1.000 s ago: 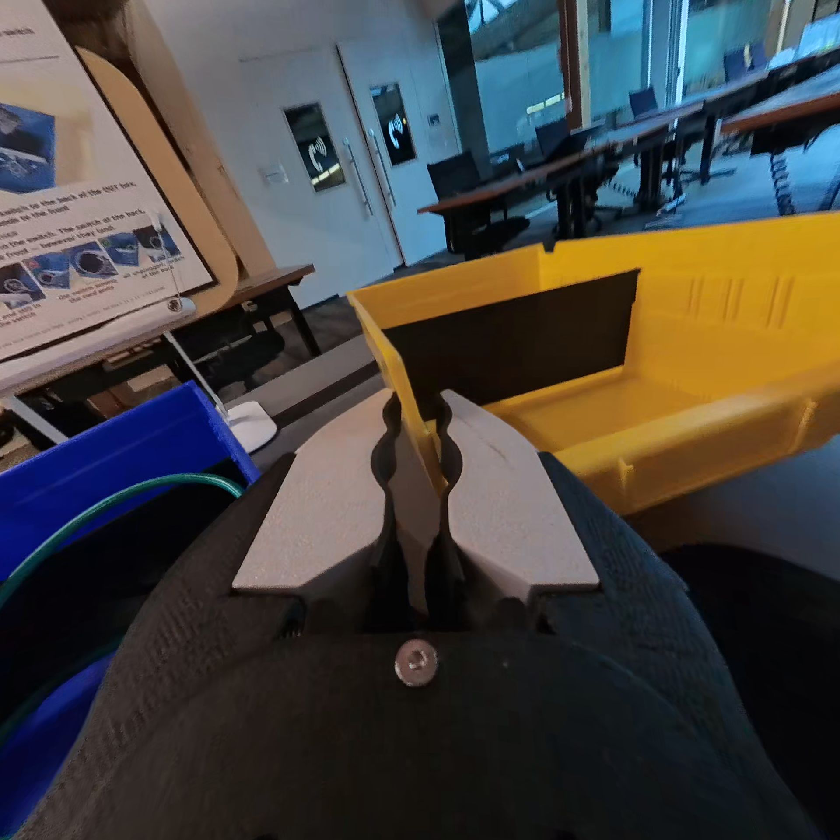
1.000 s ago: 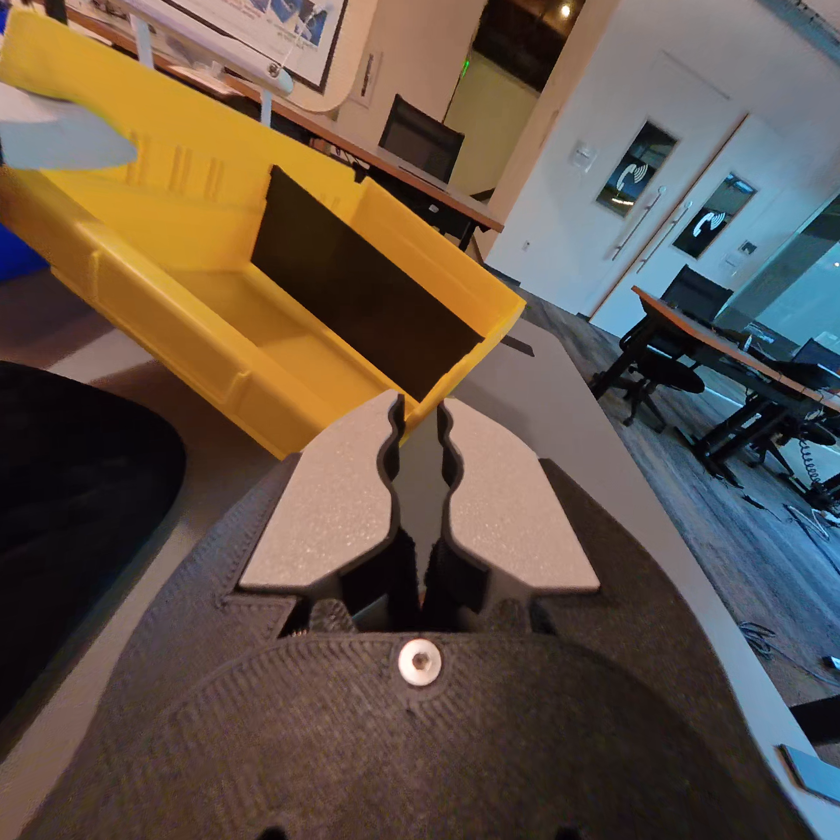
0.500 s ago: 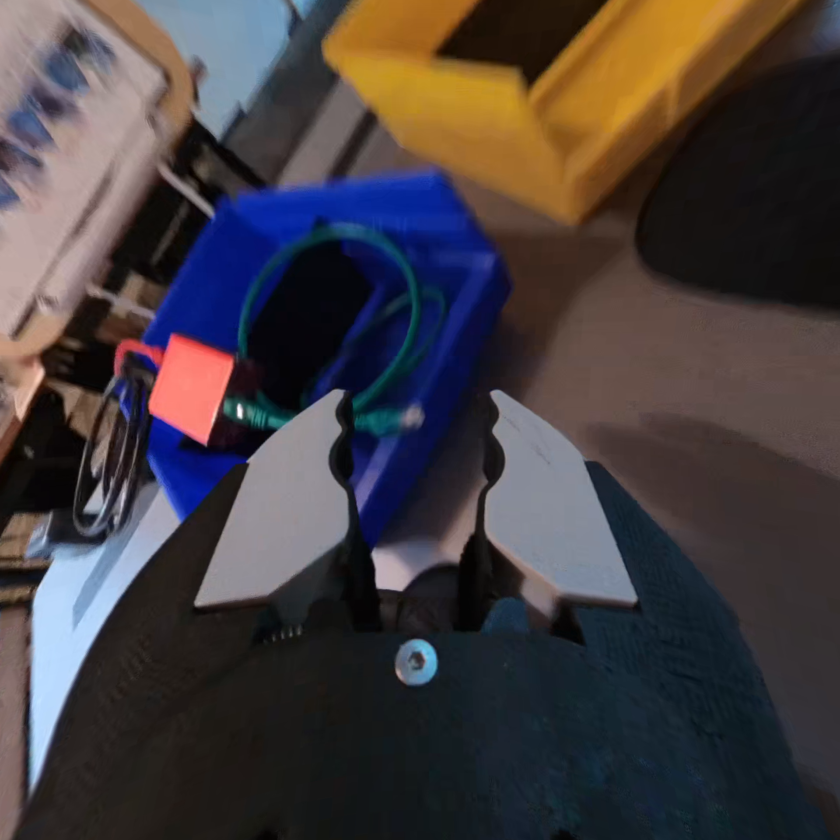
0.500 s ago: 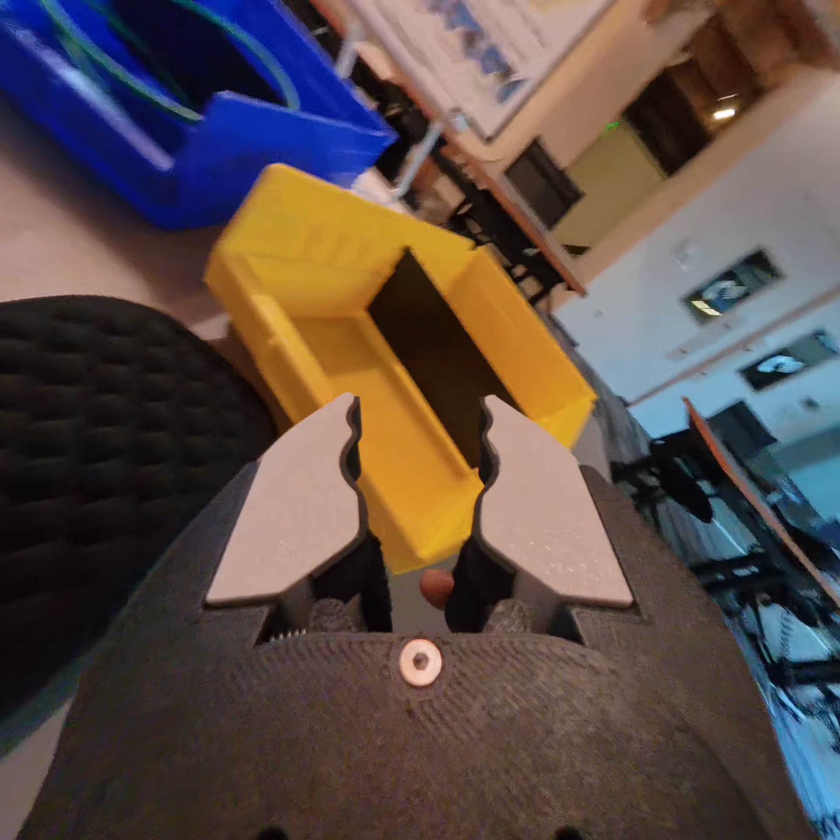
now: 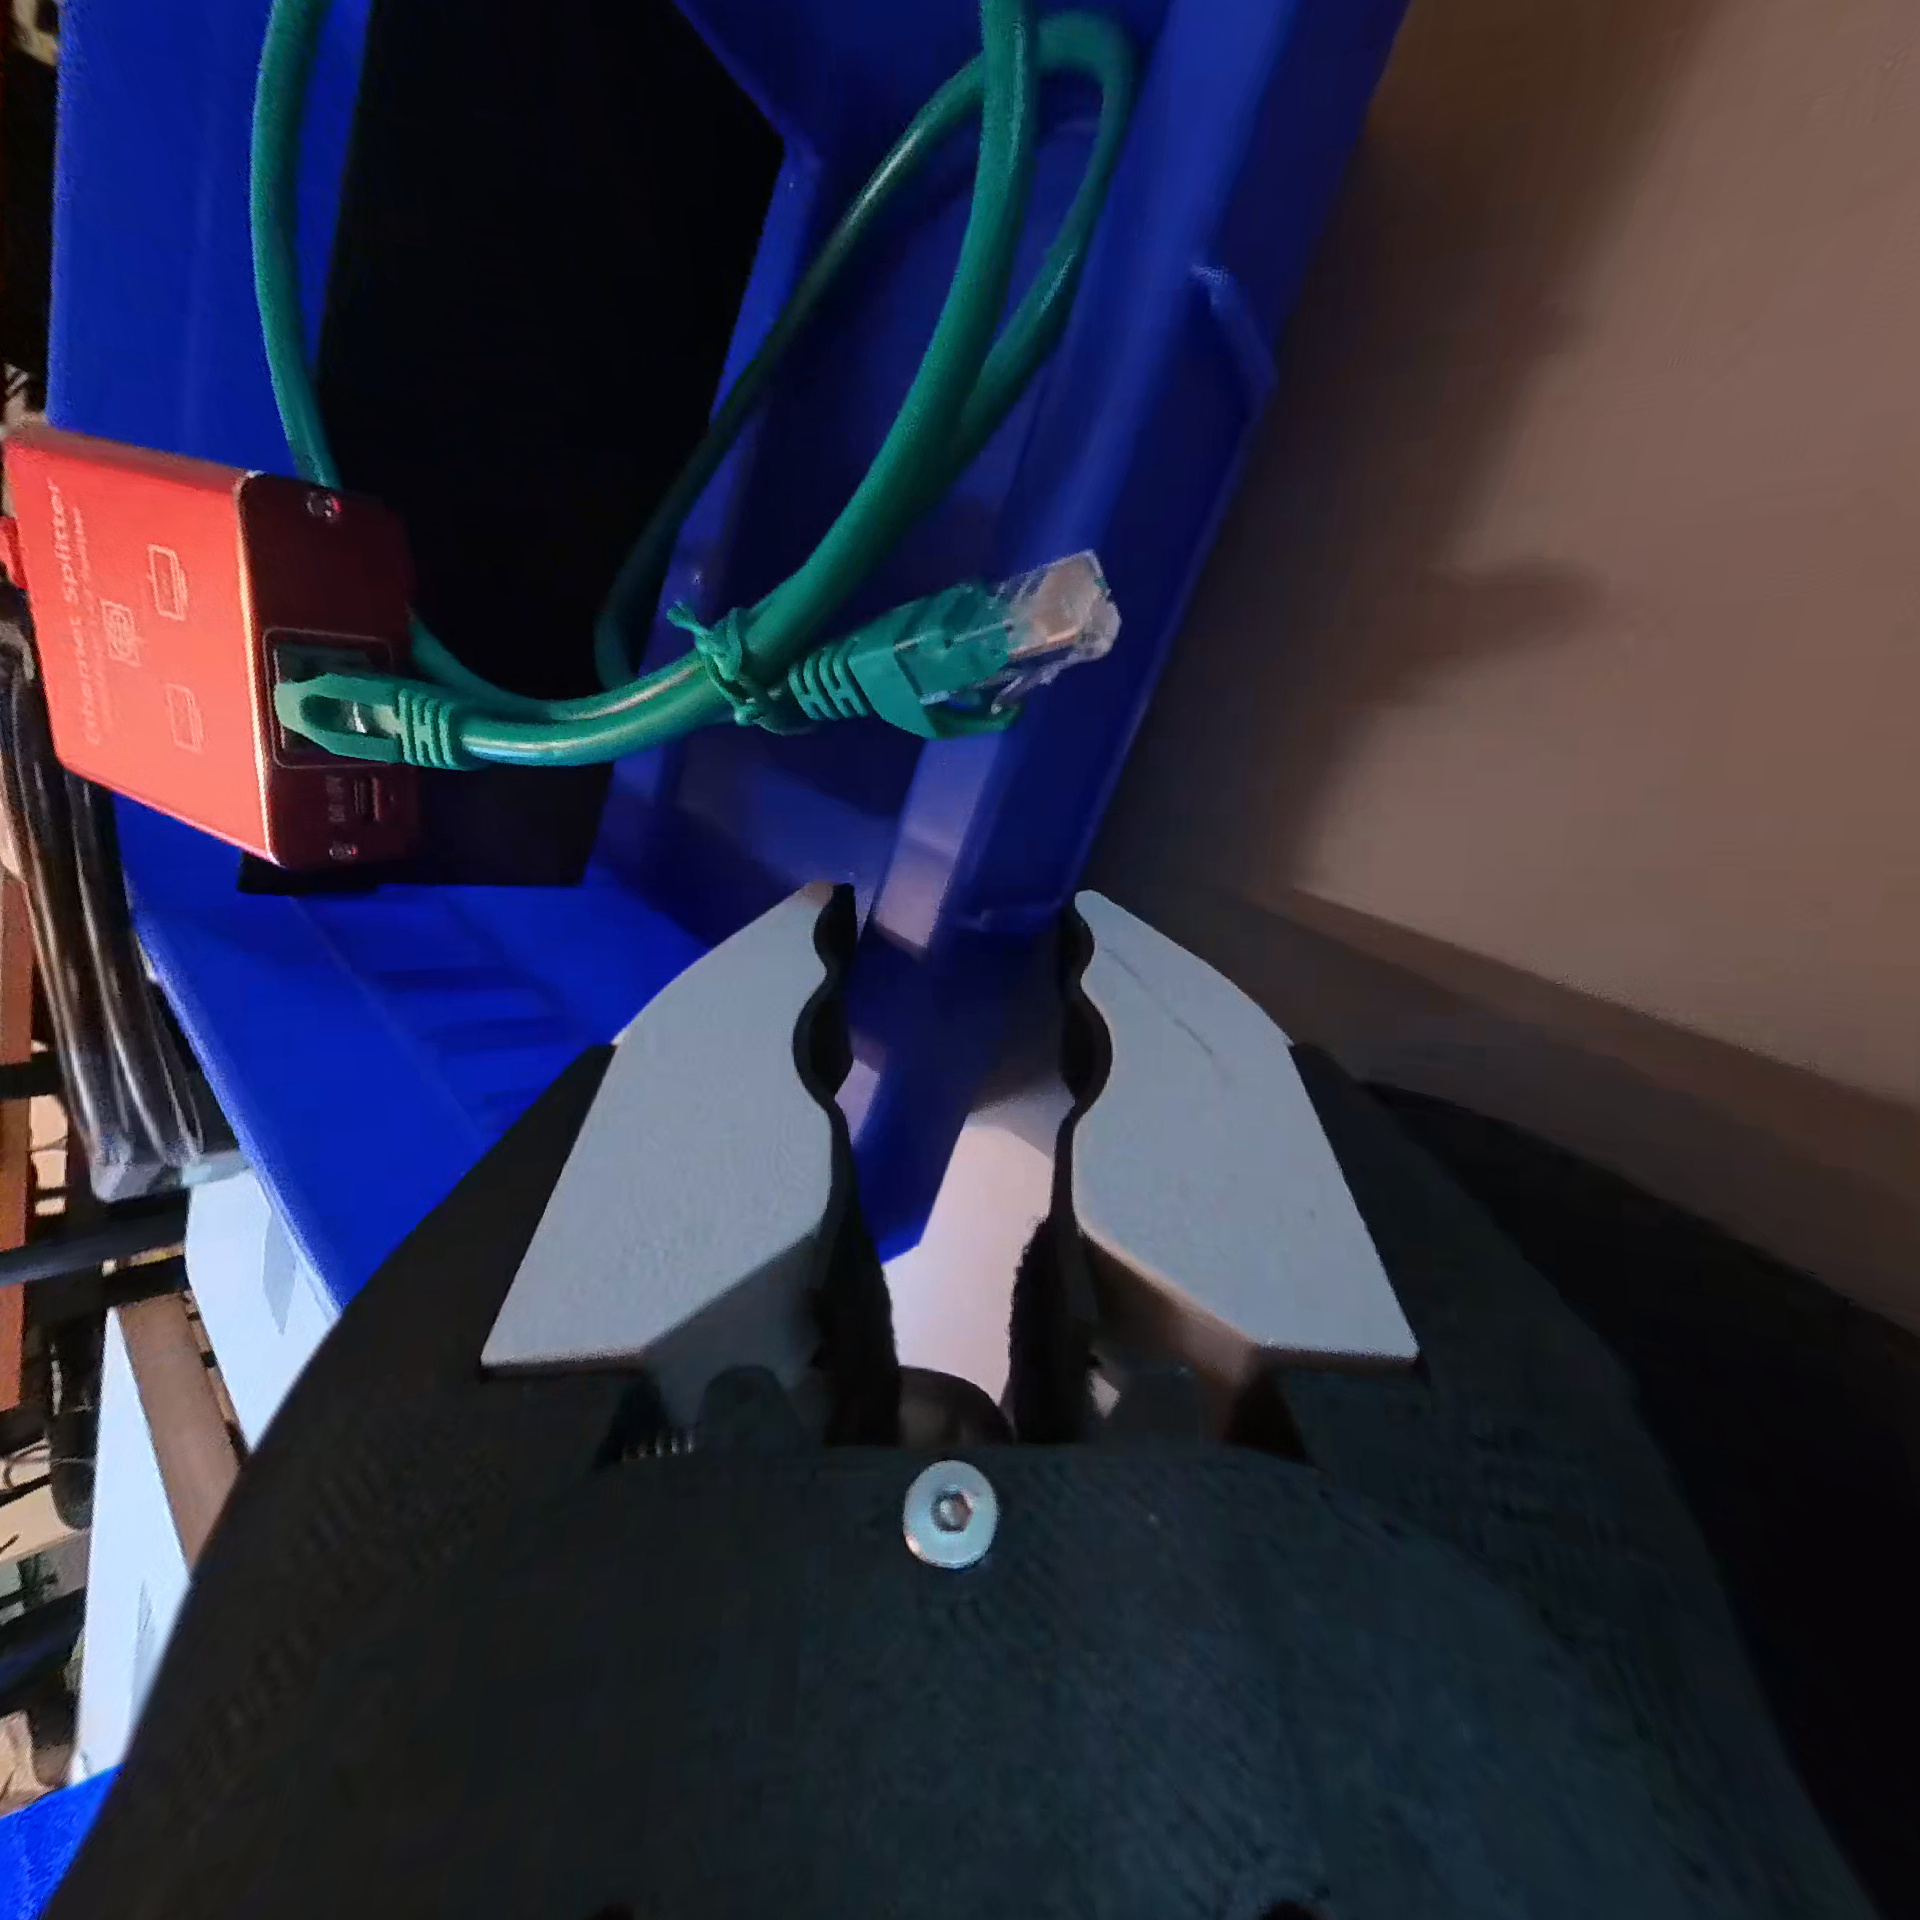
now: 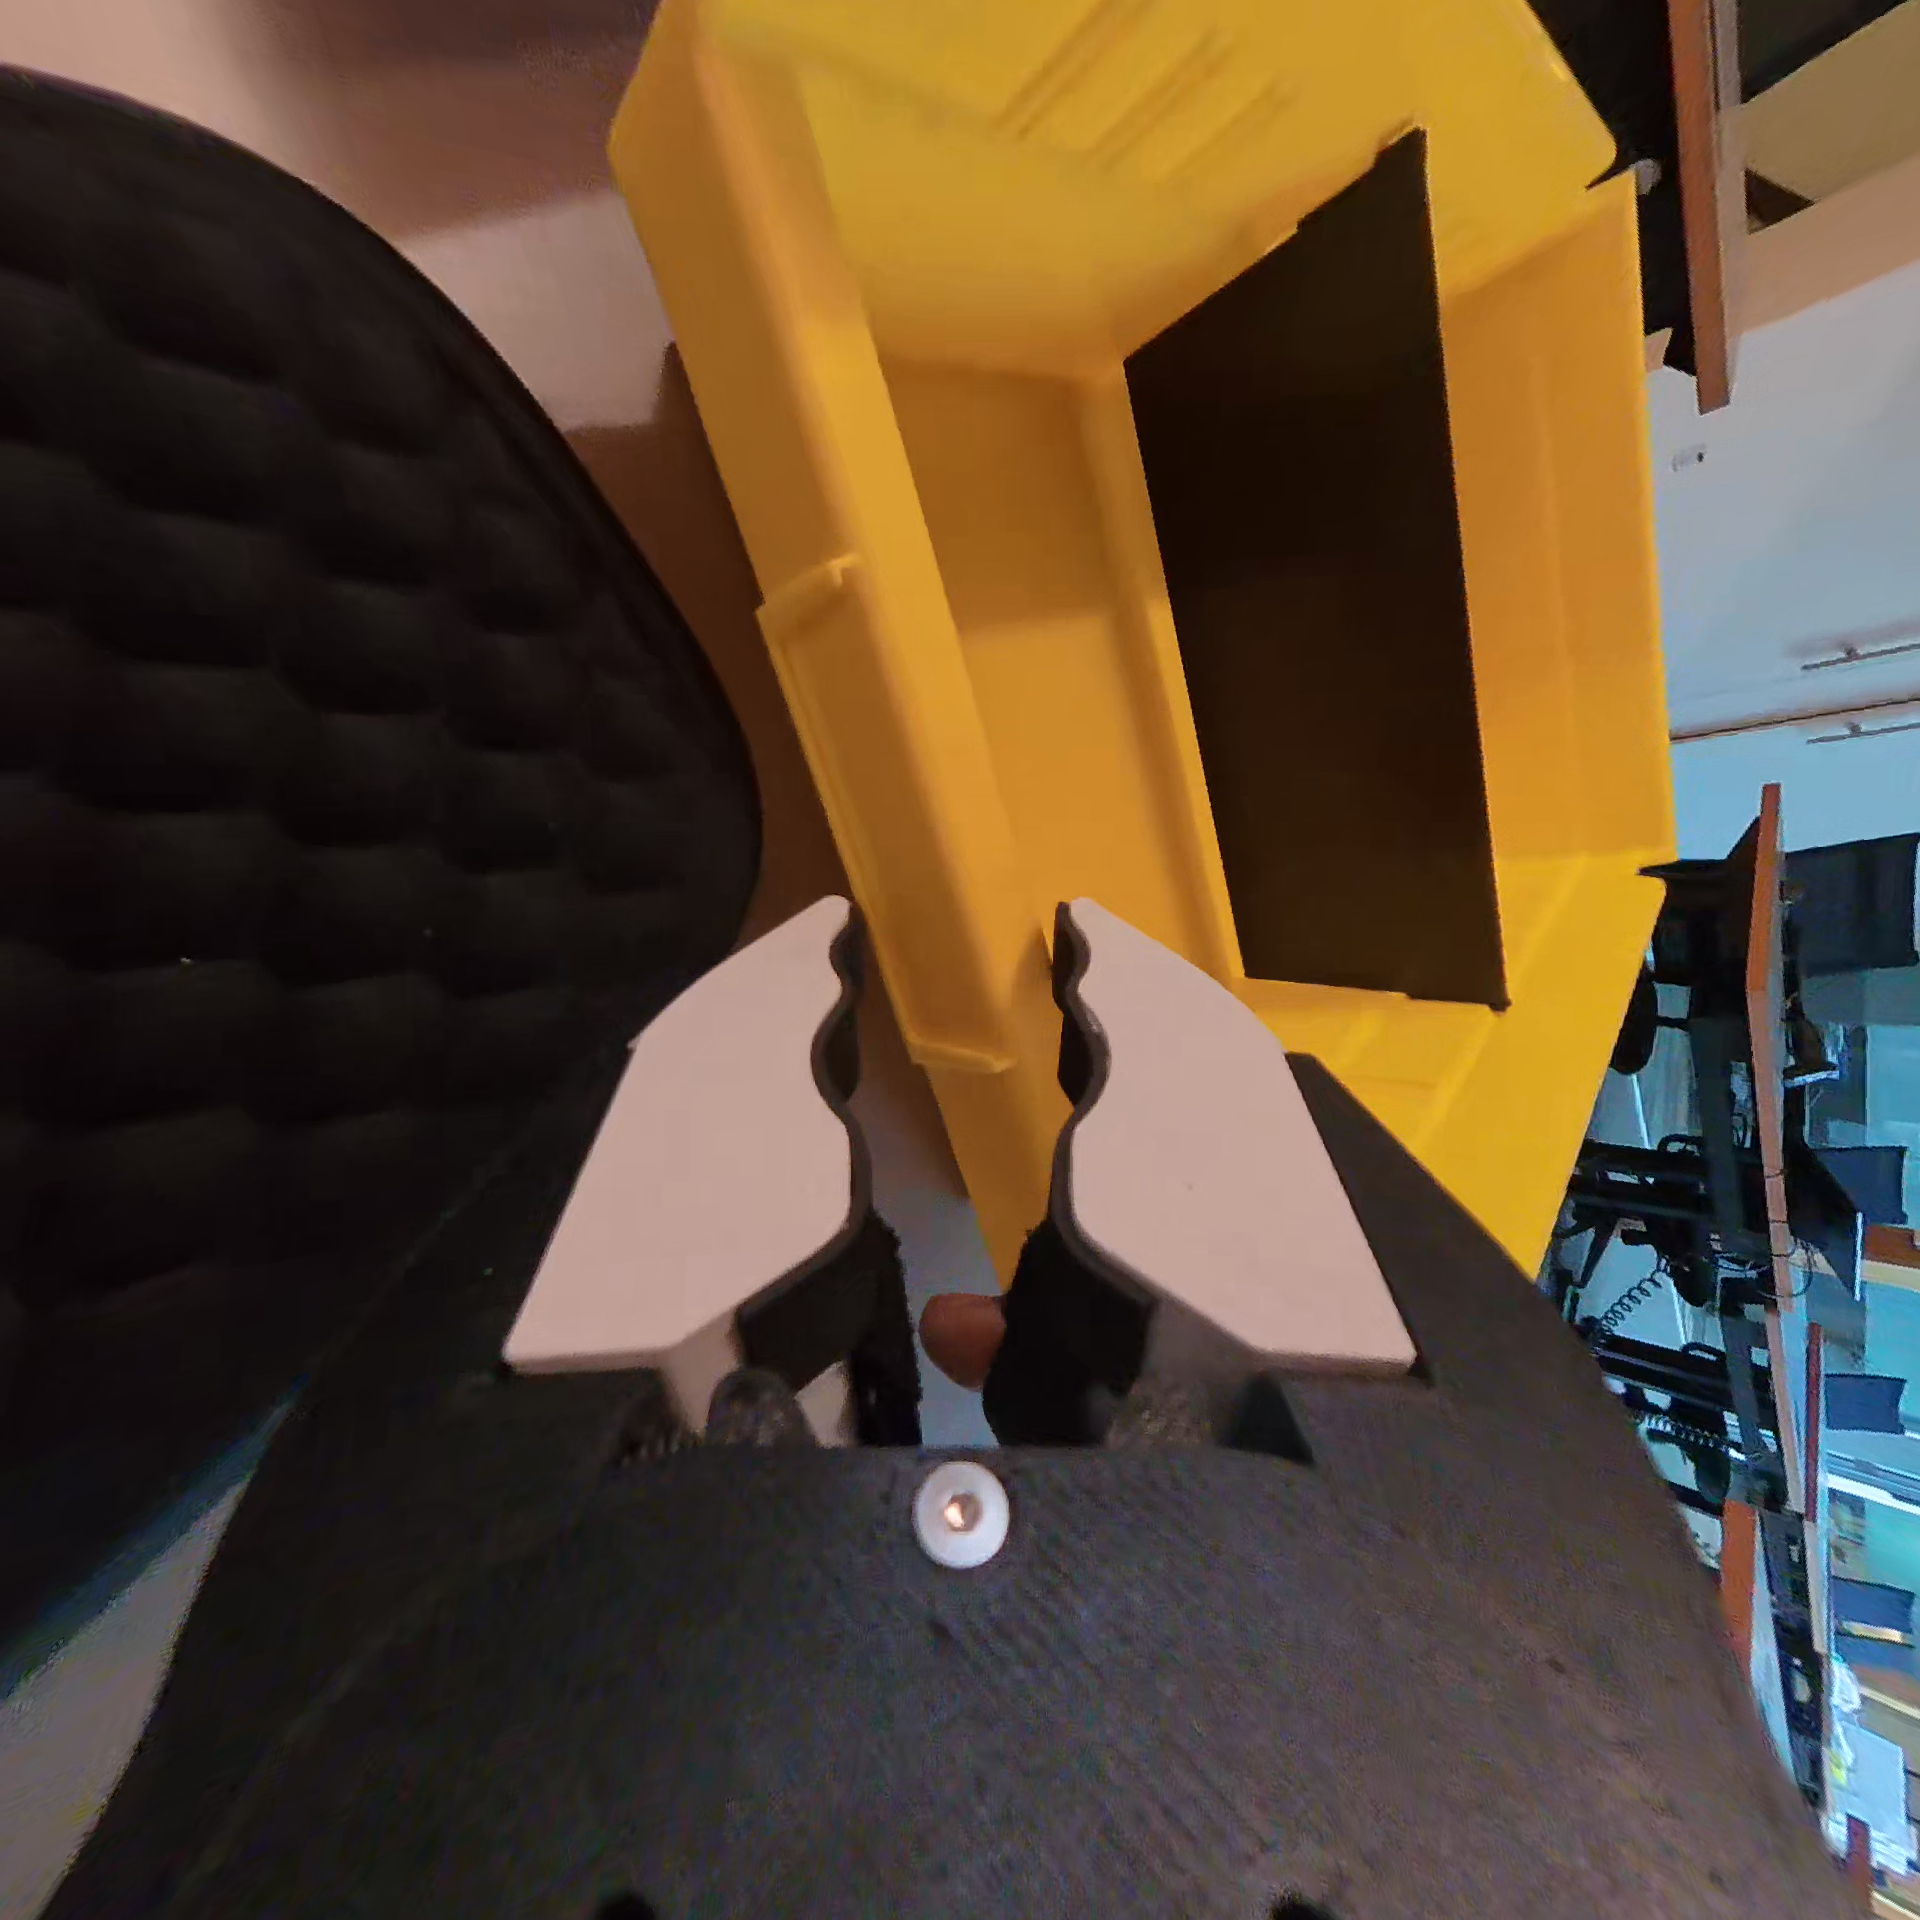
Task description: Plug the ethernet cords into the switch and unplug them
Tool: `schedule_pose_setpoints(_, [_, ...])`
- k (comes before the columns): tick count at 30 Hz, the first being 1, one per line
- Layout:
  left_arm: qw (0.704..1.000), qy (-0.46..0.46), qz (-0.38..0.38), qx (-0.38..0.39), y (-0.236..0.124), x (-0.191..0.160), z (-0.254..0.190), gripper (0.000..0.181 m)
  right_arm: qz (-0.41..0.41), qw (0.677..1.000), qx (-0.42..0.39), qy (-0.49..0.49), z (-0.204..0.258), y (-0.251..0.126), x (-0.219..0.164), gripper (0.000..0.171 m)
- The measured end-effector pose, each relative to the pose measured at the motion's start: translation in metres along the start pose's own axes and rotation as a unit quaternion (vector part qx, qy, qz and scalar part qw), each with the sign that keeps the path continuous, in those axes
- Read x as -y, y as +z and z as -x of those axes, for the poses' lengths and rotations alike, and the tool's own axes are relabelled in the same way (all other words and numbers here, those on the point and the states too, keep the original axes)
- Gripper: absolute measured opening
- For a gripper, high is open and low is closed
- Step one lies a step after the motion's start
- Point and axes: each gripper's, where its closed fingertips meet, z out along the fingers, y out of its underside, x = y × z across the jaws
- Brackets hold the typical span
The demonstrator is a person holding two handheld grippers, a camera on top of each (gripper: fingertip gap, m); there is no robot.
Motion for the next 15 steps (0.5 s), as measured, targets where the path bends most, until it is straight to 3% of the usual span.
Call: schedule_pose_setpoints(15, [0.998, -0.045, 0.005, 0.037, -0.042, -0.115, 0.037, 0.039, 0.012, 0.998, -0.048, 0.047, -0.022, -0.017, -0.058, 0.038])
